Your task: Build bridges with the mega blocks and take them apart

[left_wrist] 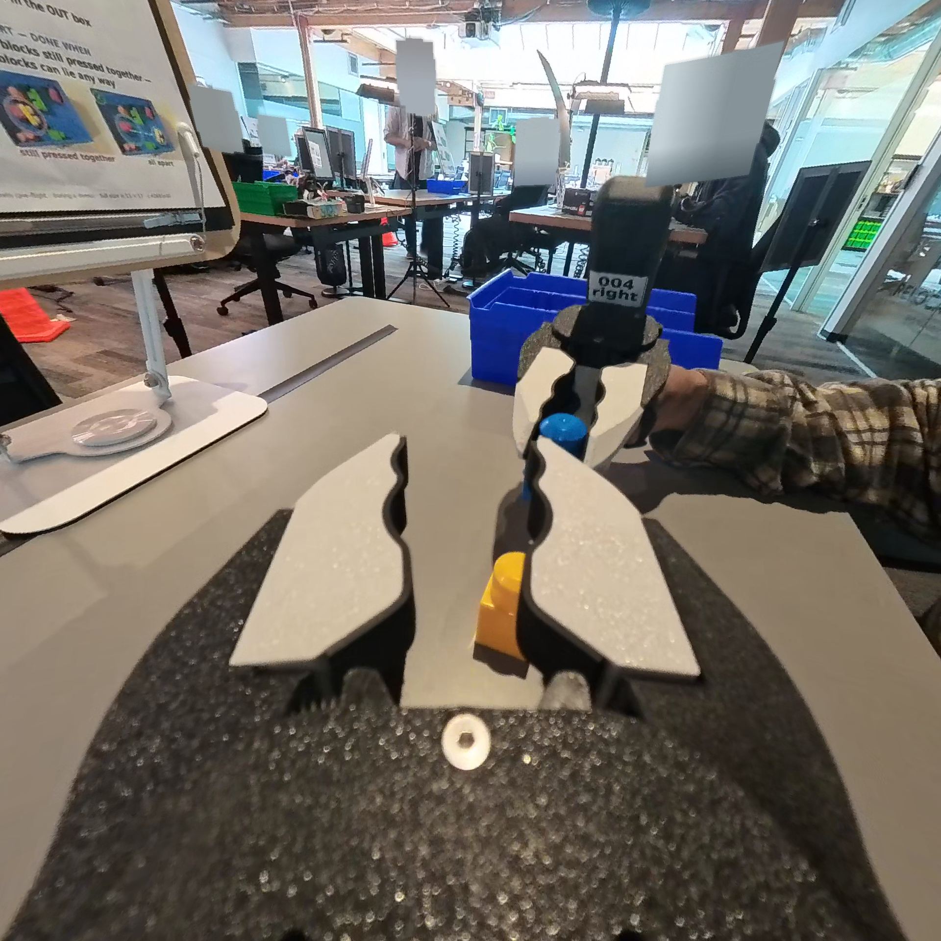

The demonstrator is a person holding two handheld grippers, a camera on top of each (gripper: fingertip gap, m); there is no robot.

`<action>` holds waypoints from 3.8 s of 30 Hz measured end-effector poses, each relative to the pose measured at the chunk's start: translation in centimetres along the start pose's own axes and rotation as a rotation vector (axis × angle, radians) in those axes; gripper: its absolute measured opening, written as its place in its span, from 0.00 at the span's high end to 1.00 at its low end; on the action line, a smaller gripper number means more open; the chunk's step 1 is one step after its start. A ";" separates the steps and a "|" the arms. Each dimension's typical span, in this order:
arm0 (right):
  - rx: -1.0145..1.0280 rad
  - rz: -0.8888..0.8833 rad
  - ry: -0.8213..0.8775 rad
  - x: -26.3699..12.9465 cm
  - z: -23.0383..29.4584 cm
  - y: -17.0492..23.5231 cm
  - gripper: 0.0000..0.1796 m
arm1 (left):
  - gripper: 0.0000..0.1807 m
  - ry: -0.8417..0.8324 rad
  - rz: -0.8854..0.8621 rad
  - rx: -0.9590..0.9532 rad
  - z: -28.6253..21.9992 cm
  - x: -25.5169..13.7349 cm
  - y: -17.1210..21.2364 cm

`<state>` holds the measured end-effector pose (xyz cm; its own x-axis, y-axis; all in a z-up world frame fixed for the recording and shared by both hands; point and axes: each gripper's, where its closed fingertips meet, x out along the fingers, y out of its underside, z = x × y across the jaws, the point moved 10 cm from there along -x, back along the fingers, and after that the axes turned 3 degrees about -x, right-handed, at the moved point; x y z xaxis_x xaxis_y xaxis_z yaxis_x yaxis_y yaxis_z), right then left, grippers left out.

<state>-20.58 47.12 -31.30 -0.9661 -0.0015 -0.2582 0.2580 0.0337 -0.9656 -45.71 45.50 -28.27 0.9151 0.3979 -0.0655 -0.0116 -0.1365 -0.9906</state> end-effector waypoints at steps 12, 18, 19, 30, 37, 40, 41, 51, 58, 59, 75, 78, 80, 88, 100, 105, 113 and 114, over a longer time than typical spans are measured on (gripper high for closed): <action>-0.003 0.035 -0.036 1.1 0.3 0.8 0.83 | 0.76 -0.011 -0.007 -0.007 0.2 -0.2 -0.1; -0.013 0.067 -0.057 2.2 0.4 1.3 0.83 | 0.76 -0.005 0.010 -0.009 0.2 0.0 0.1; -0.017 0.077 -0.058 2.5 0.3 1.3 0.83 | 0.76 -0.005 0.011 -0.008 0.1 0.0 0.1; -0.038 0.168 -0.063 4.3 -0.3 1.3 0.83 | 0.77 0.002 0.016 -0.007 0.1 0.1 0.1; -0.039 0.211 -0.070 4.6 -0.3 1.5 0.83 | 0.77 0.002 0.033 0.002 0.0 0.3 0.2; -0.041 0.247 -0.070 4.7 -0.2 1.7 0.83 | 0.77 0.003 0.037 0.002 0.0 0.3 0.2; -0.043 0.256 -0.074 4.8 -0.2 1.7 0.83 | 0.77 0.003 0.038 0.002 -0.1 0.3 0.2; -0.041 0.291 -0.083 4.7 -0.2 2.0 0.83 | 0.77 0.007 0.040 0.000 -0.1 0.4 0.3; -0.053 0.299 -0.088 4.6 -0.1 2.0 0.79 | 0.77 0.009 0.044 0.001 -0.1 0.4 0.3; -0.055 0.301 -0.088 4.6 -0.1 2.0 0.79 | 0.77 0.009 0.044 0.001 -0.1 0.4 0.3; -0.154 0.240 -0.081 3.6 0.0 1.9 0.80 | 0.77 0.007 0.046 0.002 -0.1 0.5 0.4; -0.152 0.272 -0.084 3.8 -0.1 2.0 0.80 | 0.77 0.007 0.050 0.004 -0.1 0.5 0.4; -0.165 0.296 -0.086 3.8 -0.1 2.2 0.80 | 0.77 0.006 0.049 0.008 -0.1 0.5 0.4; -0.173 0.316 -0.096 3.1 -0.2 2.5 0.80 | 0.77 0.005 0.045 0.005 -0.1 0.4 0.3; -0.172 0.345 -0.070 2.7 -0.3 2.7 0.72 | 0.77 0.008 0.046 0.000 -0.1 0.5 0.4; -0.120 0.274 -0.017 2.0 -0.2 2.2 0.65 | 0.77 0.009 0.045 -0.001 0.0 0.4 0.4; 0.032 0.196 0.140 -0.4 1.0 1.2 0.66 | 0.77 0.003 0.037 -0.011 0.2 0.2 0.4; 0.074 0.186 0.140 -0.5 1.1 1.3 0.67 | 0.77 0.003 0.040 -0.011 0.2 0.3 0.5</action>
<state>-19.77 46.07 -32.47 -0.8925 0.1367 -0.4299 0.4267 -0.0530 -0.9028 -45.56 45.73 -28.76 0.9152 0.3891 -0.1050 -0.0441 -0.1623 -0.9857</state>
